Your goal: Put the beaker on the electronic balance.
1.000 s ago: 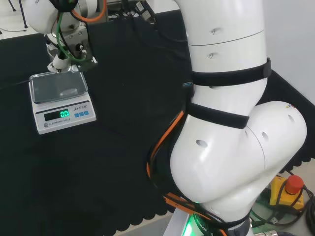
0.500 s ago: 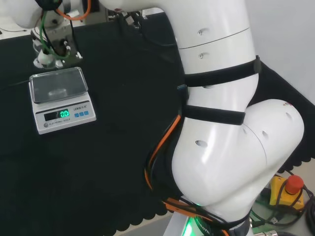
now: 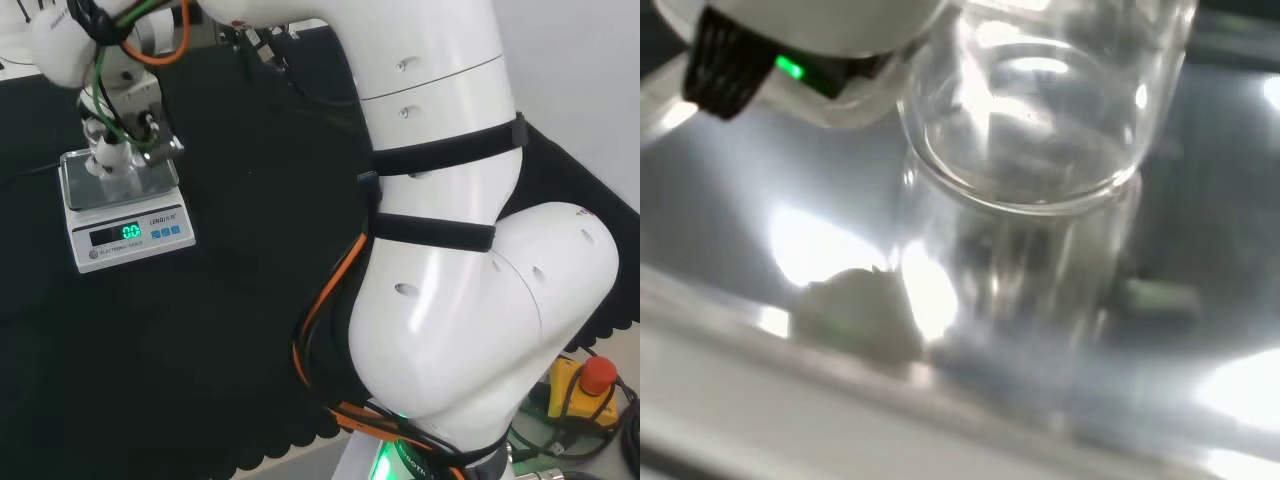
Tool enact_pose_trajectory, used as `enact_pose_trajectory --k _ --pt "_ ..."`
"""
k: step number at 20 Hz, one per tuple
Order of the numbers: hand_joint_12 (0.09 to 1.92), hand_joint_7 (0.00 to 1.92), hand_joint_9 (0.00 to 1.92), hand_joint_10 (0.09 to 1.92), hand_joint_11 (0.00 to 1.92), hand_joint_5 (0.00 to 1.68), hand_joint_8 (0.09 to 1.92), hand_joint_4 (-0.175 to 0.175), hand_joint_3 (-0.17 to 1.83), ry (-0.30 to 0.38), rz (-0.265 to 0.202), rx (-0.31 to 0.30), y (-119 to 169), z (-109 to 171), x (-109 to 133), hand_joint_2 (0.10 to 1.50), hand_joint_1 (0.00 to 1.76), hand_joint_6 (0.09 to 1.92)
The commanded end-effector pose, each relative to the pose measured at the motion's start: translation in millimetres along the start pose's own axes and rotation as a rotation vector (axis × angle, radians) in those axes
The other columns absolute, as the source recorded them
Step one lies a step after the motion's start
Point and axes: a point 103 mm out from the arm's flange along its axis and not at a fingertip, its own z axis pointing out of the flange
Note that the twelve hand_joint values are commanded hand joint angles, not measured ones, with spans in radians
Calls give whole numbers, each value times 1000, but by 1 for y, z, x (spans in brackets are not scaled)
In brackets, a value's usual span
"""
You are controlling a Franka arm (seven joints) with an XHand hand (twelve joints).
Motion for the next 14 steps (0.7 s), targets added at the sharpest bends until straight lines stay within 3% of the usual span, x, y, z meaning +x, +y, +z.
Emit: enact_pose_trajectory --k 1,2,3,5,6,7,10,14 --pt "909 960 1170 1145 1258 975 1363 53 926 -26 17 93 -22 17 5 688 1224 1296" --pt "897 889 1152 1112 1291 815 1379 1 915 -16 25 113 -23 17 3 636 1219 1349" --pt "961 759 1094 1031 1176 566 1321 -23 924 -10 29 130 -24 15 1 557 1186 1298" --pt "1255 363 715 880 577 167 1054 -24 800 -7 27 95 -30 1 -3 466 1015 562" --pt "1376 244 566 862 371 82 966 -16 721 -3 27 85 -31 -4 -5 459 951 299" --pt "1455 175 466 867 245 38 912 -8 652 0 27 77 -32 -8 -5 465 910 149" --pt "1575 32 273 891 48 3 804 29 470 6 22 61 -35 -20 -9 490 814 87" --pt "1531 1 142 912 2 0 543 51 215 11 -8 61 -45 -31 -18 537 626 87"
